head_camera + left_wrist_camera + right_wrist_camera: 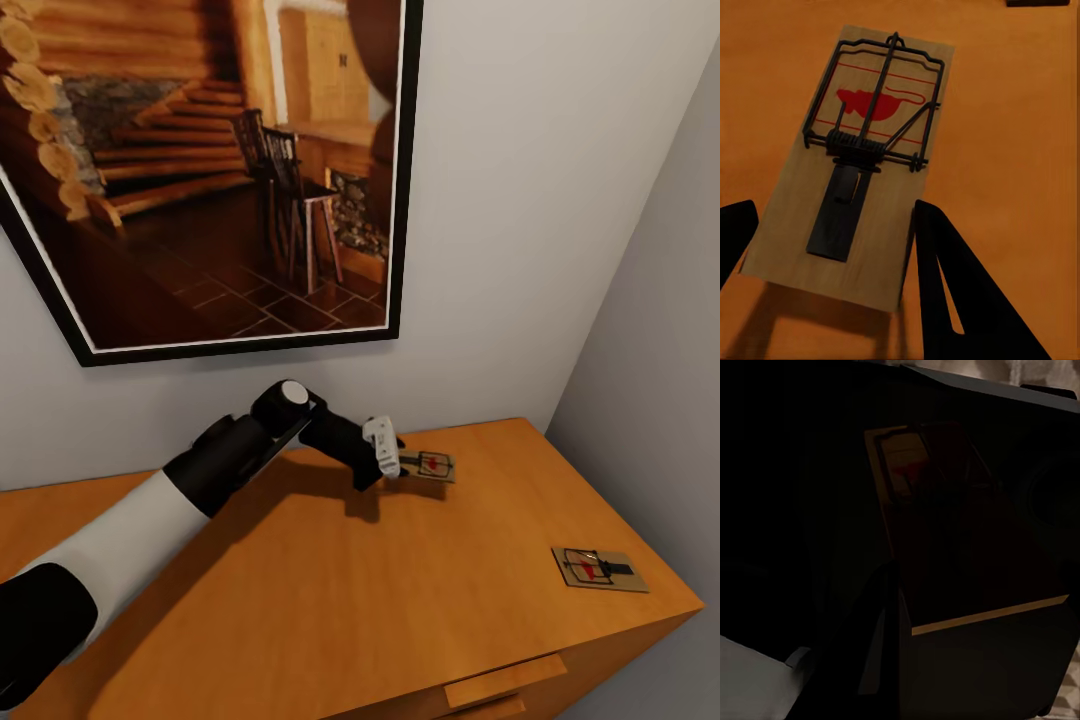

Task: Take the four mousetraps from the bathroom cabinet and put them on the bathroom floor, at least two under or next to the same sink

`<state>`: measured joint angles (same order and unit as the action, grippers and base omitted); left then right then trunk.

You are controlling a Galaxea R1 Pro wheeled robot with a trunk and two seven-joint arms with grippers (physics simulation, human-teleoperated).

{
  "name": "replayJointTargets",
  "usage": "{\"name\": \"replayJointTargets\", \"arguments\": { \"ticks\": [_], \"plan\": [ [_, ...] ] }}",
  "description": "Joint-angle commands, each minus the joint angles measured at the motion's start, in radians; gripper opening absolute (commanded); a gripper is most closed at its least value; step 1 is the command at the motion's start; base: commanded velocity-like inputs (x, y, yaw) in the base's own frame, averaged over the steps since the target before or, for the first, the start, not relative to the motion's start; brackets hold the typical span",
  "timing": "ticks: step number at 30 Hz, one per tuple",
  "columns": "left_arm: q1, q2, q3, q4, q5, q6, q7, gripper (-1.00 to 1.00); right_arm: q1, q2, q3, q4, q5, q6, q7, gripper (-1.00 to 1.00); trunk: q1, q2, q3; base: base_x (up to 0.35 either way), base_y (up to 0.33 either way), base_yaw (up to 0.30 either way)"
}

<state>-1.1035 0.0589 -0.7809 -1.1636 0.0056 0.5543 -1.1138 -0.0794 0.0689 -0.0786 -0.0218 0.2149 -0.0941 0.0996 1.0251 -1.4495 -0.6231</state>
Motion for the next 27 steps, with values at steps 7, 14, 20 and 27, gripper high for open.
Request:
{"name": "replayJointTargets", "arguments": {
  "ticks": [7,14,20,27],
  "plan": [
    [-0.001,0.023,0.02,-0.026,-0.003,0.01,0.0,-1.0,0.0,-0.001,-0.009,0.0,0.006,-0.003,0.003,-1.0,0.0,0.0,-0.001,0.0,0.0,0.0],
    [-0.001,0.036,0.031,-0.027,-0.001,0.012,0.0,-1.0,0.0,-0.001,-0.01,0.0,0.006,-0.003,0.003,-1.0,0.0,0.0,-0.001,0.0,0.0,0.0],
    [-0.001,0.038,0.031,-0.026,-0.001,0.012,0.0,-1.0,0.0,-0.001,-0.009,0.0,0.006,-0.003,0.003,-1.0,0.0,0.0,-0.001,0.0,0.0,0.0],
    [-0.001,0.039,0.029,-0.023,-0.001,0.012,0.0,-1.0,0.0,-0.001,-0.009,0.0,0.006,-0.003,0.004,-1.0,0.0,0.0,-0.001,-0.143,0.0,0.0]
  ]
}}
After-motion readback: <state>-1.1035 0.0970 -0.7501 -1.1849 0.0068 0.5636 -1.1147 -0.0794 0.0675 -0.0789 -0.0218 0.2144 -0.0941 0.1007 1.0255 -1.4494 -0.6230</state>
